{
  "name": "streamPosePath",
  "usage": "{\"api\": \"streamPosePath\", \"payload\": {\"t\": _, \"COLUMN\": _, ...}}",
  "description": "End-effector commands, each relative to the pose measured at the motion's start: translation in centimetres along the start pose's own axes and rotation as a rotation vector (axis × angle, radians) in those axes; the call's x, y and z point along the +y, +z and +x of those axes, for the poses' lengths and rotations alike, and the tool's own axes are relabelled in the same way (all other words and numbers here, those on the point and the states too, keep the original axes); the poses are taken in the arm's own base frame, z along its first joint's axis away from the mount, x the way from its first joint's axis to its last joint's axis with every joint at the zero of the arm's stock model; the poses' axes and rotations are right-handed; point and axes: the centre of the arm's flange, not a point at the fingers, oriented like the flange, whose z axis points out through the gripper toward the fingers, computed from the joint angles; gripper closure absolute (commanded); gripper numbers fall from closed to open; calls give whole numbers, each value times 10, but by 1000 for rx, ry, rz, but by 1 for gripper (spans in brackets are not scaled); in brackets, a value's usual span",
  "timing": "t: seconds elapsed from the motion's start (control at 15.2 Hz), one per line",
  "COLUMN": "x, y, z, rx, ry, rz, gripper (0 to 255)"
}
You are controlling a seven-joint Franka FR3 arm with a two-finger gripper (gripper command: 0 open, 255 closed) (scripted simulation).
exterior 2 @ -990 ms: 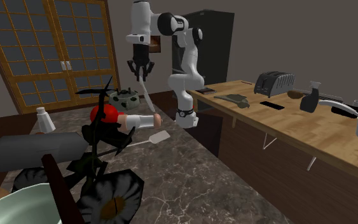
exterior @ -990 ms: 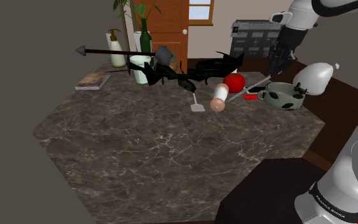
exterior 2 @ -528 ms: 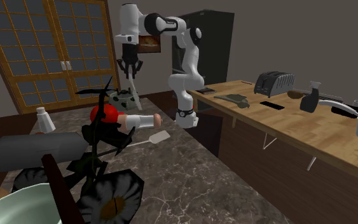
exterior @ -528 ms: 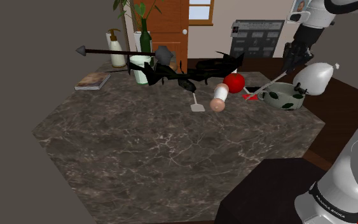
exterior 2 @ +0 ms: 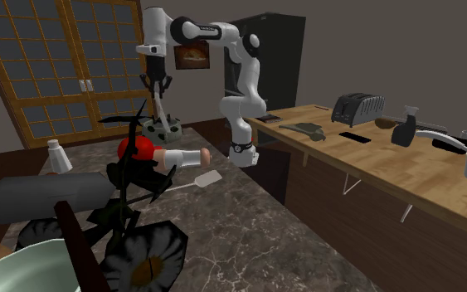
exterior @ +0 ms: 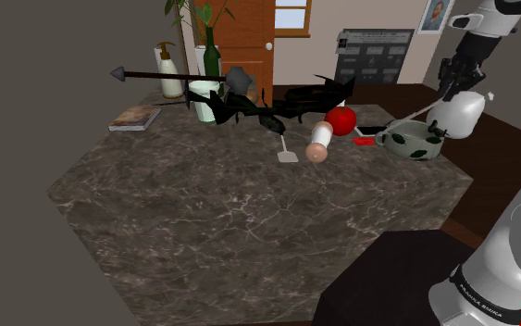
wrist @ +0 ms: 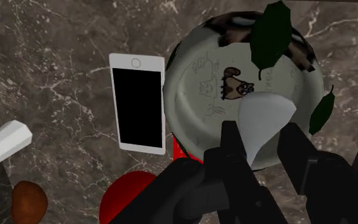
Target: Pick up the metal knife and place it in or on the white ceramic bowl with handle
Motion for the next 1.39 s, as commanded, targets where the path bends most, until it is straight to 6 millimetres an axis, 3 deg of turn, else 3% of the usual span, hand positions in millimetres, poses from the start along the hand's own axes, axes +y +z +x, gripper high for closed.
{"api": "streamPosePath", "payload": {"t": 0.0, "x": 8, "y": 0, "z": -25, "rx": -1, "ry": -1, "rz": 0, "gripper": 255}}
{"api": "streamPosePath", "payload": {"t": 0.07, "x": 11, "y": -1, "z": -33, "rx": -1, "ry": -1, "rz": 0, "gripper": 255}}
{"api": "streamPosePath", "payload": {"t": 1.06, "x": 1, "y": 81, "z": -39, "rx": -1, "ry": -1, "rz": 0, "gripper": 255}}
{"api": "streamPosePath", "payload": {"t": 1.32, "x": 1, "y": 81, "z": -39, "rx": -1, "ry": -1, "rz": 0, "gripper": 255}}
